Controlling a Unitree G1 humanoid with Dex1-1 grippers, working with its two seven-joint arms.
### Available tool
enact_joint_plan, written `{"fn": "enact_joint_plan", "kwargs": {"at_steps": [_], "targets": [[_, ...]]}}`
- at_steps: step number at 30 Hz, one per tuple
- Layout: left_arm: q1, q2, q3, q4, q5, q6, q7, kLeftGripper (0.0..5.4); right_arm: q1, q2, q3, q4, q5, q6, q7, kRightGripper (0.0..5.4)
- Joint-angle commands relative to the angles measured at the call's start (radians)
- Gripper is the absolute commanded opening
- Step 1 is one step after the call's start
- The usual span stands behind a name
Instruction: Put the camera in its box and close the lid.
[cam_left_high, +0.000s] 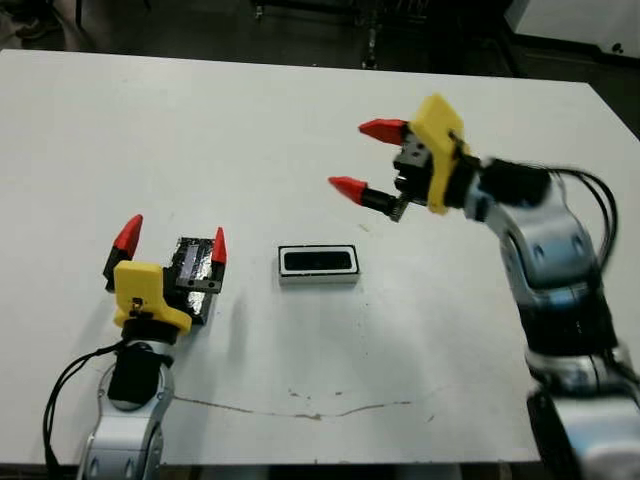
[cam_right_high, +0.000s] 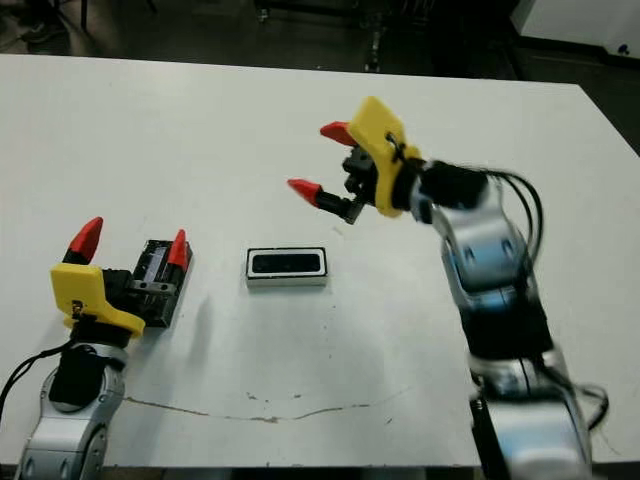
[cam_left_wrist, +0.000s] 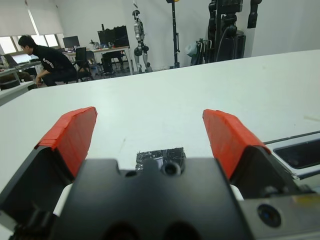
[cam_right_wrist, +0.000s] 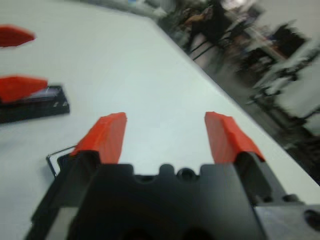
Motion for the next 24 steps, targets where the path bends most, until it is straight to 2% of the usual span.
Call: {"fn": "enact_joint_plan", "kwargs": {"at_steps": [1,4,10,21,24], "targets": [[0.014,0.019,0.003,-0.025,0.017,0.033,-0.005,5.40,0.113,0.022,-0.058,-0.079,0.034,0.008,-0.101,3.42],[0.017,0.021,0.007,-0.041,0.007,0.050,-0.011,5.40,0.191,0.035,-0.104,-0.102,0.070,-0.023,-0.159,2.95],[0.020,0.029,0.013,-0.055,0.018,0.058,-0.009,5.40,0.332,0.063,-0.154,-0.124,0.087,-0.117,-0.280,1.91],[0.025,0.059,0.020,-0.107,0.031,0.150,-0.032,5.40,0.496,0.156,-0.154,-0.150,0.080,-0.221,-0.470,0.06],[0.021,0.076,0.015,-0.136,0.037,0.220,-0.042,5.40,0.519,0.169,-0.141,-0.157,0.073,-0.219,-0.508,0.01]]}}
